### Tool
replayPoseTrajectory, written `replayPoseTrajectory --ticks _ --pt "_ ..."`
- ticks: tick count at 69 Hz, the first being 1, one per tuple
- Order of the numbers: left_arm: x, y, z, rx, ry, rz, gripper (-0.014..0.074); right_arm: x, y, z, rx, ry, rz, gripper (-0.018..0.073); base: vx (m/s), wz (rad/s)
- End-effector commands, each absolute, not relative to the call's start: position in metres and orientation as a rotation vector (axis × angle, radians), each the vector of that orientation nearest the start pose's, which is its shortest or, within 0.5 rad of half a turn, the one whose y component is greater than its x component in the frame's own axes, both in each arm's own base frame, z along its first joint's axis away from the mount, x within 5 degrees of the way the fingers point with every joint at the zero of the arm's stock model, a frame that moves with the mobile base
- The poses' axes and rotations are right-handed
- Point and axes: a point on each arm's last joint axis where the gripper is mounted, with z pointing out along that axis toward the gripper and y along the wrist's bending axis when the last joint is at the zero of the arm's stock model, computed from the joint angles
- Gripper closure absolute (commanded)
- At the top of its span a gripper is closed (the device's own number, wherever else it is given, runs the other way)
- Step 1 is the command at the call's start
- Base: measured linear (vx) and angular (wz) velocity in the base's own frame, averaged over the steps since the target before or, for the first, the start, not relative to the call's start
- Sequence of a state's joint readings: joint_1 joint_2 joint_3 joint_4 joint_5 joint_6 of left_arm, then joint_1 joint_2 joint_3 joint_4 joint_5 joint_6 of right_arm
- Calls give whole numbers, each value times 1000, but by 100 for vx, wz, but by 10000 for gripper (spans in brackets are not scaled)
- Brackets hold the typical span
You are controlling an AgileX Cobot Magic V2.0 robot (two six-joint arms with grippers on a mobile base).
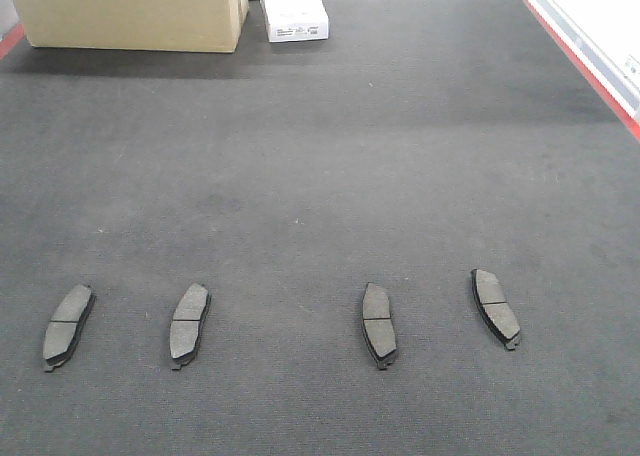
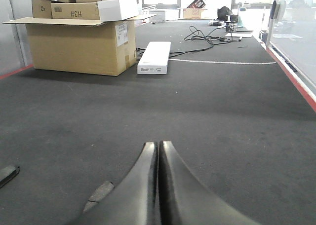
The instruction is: Move and align brake pads A on conveyor
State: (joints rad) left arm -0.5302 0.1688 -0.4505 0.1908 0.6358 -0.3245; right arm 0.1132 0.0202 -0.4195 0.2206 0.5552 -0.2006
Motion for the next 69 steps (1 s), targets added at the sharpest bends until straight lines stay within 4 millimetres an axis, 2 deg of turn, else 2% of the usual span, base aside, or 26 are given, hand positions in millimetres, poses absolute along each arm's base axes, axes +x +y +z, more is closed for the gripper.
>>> replayPoseTrajectory --ticks 1,12,23,30,34,49,69 --pt "42 -14 309 257 1750 -409 603 19 12 312 -164 1544 169 569 0 0" --pt "42 -13 308 217 1765 -404 603 19 12 312 -164 1544 169 569 0 0" --pt "46 -6 300 62 1760 -237 603 19 12 312 -163 1543 170 569 0 0" --pt "50 -3 277 -42 1711 -174 603 19 12 312 -163 1543 170 569 0 0" --pt "52 -2 257 -83 1677 -141 603 19 12 312 -163 1543 170 569 0 0" --pt "57 2 196 -115 1514 -75 603 19 12 312 -163 1543 170 569 0 0" --pt "56 2 193 -99 1549 -53 603 19 12 311 -165 1548 170 569 0 0"
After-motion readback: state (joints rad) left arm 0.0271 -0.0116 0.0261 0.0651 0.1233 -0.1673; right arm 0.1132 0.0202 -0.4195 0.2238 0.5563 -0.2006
